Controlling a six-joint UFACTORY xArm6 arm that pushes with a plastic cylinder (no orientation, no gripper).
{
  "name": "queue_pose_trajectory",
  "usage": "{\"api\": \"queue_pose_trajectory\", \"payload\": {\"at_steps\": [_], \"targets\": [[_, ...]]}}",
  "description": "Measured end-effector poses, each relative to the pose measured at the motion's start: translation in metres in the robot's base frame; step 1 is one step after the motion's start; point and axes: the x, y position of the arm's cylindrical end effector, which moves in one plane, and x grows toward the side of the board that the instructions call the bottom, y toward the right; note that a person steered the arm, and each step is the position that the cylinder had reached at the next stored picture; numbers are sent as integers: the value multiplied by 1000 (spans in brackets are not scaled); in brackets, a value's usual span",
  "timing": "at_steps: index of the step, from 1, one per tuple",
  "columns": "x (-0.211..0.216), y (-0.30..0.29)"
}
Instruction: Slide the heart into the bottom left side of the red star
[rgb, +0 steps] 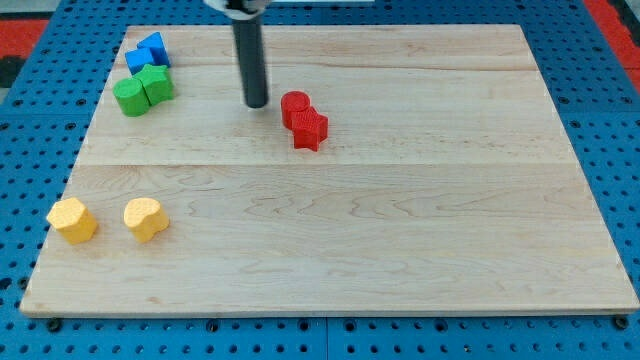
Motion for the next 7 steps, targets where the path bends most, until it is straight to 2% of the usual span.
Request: {"api": "queue_pose_trajectory", "payload": {"at_steps": [1,2,4,5,6,7], "targets": [[63,-96],[82,-182],[92,-193],[168,-191],[194,-191],[192,-150]]}}
